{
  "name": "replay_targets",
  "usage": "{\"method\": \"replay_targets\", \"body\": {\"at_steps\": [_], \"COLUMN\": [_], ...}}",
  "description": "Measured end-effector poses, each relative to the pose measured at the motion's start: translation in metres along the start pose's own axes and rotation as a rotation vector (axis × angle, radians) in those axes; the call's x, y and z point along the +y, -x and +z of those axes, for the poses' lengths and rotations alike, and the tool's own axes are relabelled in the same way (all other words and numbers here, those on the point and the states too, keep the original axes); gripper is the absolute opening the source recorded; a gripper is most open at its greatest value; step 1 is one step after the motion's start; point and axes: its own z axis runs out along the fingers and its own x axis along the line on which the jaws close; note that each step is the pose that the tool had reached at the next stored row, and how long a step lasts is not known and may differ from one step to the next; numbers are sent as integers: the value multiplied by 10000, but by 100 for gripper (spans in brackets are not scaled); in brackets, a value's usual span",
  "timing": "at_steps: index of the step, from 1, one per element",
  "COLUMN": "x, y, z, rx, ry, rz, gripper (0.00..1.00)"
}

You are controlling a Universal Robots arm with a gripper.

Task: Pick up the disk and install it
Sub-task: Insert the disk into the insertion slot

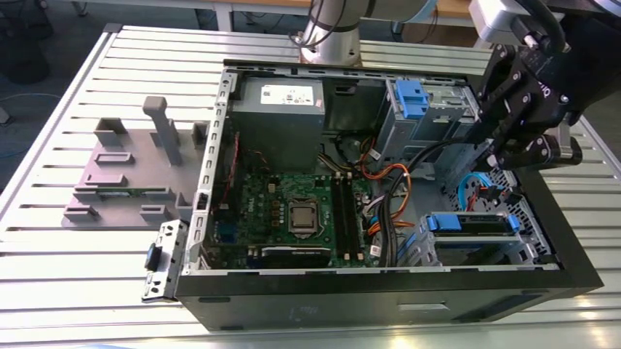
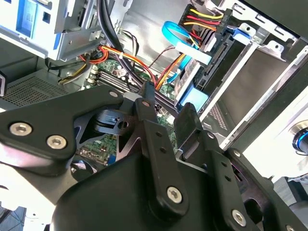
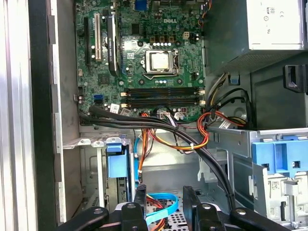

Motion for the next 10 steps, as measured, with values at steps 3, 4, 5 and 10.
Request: {"method": "replay_targets", "body": {"at_steps": [3,4,5,10], "x": [1,1,1,1], "y": [6,8,10,19], "z": [0,1,1,2], "rx": [1,0,1,1], "ry": [0,0,0,0], "rz": [0,0,0,0], "gripper": [44,44,44,44]}}
